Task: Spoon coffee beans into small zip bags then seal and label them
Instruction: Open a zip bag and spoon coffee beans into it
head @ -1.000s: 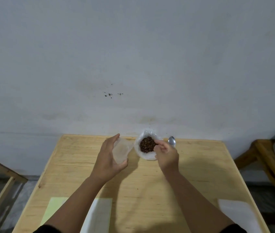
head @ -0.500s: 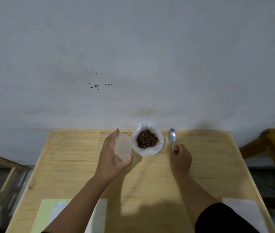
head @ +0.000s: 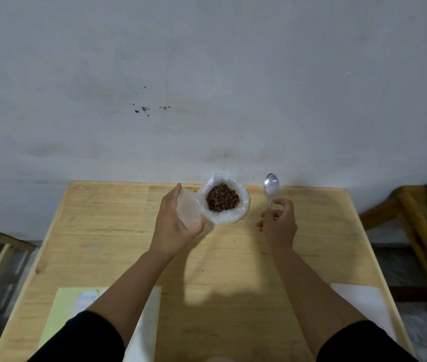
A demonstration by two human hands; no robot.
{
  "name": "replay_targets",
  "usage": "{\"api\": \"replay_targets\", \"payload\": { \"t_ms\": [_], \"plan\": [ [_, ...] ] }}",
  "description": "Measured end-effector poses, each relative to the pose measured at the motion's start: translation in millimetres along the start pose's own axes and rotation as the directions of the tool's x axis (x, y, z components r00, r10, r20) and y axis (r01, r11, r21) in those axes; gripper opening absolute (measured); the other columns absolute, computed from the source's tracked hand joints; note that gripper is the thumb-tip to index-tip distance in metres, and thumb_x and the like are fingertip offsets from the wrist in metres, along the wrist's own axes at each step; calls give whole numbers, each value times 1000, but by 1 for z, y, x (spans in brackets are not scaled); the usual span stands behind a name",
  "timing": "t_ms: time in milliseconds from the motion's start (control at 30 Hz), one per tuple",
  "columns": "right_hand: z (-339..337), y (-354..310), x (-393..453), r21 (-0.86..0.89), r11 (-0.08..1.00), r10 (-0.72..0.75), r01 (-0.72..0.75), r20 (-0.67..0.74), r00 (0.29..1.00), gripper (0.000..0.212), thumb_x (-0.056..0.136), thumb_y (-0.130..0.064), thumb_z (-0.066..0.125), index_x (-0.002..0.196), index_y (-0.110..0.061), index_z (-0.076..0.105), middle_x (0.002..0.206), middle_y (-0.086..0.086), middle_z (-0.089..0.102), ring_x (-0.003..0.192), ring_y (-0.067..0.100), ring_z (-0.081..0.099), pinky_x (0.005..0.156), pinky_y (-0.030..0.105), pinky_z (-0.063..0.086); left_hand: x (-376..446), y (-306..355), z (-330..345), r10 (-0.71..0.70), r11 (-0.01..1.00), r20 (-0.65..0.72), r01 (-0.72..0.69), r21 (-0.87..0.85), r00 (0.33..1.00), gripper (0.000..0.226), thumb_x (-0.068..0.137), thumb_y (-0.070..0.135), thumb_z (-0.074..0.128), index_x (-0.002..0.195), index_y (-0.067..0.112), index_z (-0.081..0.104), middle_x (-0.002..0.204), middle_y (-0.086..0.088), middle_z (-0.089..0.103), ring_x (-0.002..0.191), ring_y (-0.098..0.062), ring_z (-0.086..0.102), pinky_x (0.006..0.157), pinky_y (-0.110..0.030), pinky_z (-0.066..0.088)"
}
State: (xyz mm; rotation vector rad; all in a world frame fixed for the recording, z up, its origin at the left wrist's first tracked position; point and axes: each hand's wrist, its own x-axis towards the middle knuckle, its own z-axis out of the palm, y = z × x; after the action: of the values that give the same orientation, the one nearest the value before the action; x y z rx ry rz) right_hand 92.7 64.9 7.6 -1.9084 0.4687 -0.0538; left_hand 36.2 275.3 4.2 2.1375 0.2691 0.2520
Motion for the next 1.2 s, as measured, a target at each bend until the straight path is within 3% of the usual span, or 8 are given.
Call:
{"api": "replay_targets", "payload": {
  "t_ms": [200,300,400,467,600,733,867,1200],
  "plan": [
    [0,-34,-15,203,977,-110,66,217,970,24,87,-2,46,78,-14,65,79,8,72,64,20,69,61,31,54,-1,1,4,4,1000,-19,-4,4,1000,103,65,21,85,147,10,23,143,-4,36,130,-9,33,104,-17,23],
    [1,-47,-20,211,969,-195,129,334,922,29,88,-2,46,83,-21,66,92,1,73,82,17,71,71,28,53,-1,0,3,8,1000,-35,-7,17,999,104,64,23,85,147,8,23,144,-6,36,133,-16,33,105,-18,23],
    [2,-51,-23,138,968,-250,212,394,885,20,82,-8,64,91,-25,64,95,-7,72,94,10,68,83,24,52,-3,0,1,5,1000,-39,-4,24,999,105,65,25,85,147,8,22,145,-6,36,135,-16,32,106,-20,24],
    [3,-51,-25,69,965,-260,252,347,901,14,80,-24,69,93,-24,64,91,-8,72,89,6,67,80,21,52,-4,-2,0,-2,1000,-40,3,21,999,106,65,27,84,148,9,21,146,-6,35,135,-17,32,107,-22,25],
    [6,-42,-24,61,960,-278,272,228,933,22,85,-40,52,89,-20,62,81,-3,71,76,7,65,69,22,50,-8,-5,-1,-25,999,-25,26,20,999,105,67,27,84,148,10,19,147,-6,34,135,-15,30,107,-20,23],
    [9,-24,-17,223,954,-238,200,161,958,25,94,-26,38,82,-20,60,72,14,66,65,20,61,61,34,49,-10,-5,1,-43,999,-12,43,8,999,103,68,24,83,148,10,19,147,-4,32,134,-11,28,103,-12,19],
    [9,-15,-10,125,971,-218,206,95,971,15,94,-16,46,90,-22,59,70,6,68,64,16,63,68,37,53,-9,-5,4,-57,998,8,57,24,998,104,68,27,82,148,10,18,147,-5,32,134,-14,29,104,-16,21],
    [25,1,-9,149,987,-94,66,196,976,23,96,-18,48,83,-21,67,70,1,67,61,12,61,59,24,51,-8,0,13,-93,995,58,91,32,994,103,71,35,78,150,12,16,148,-3,30,135,-13,28,106,-19,23]
  ]
}}
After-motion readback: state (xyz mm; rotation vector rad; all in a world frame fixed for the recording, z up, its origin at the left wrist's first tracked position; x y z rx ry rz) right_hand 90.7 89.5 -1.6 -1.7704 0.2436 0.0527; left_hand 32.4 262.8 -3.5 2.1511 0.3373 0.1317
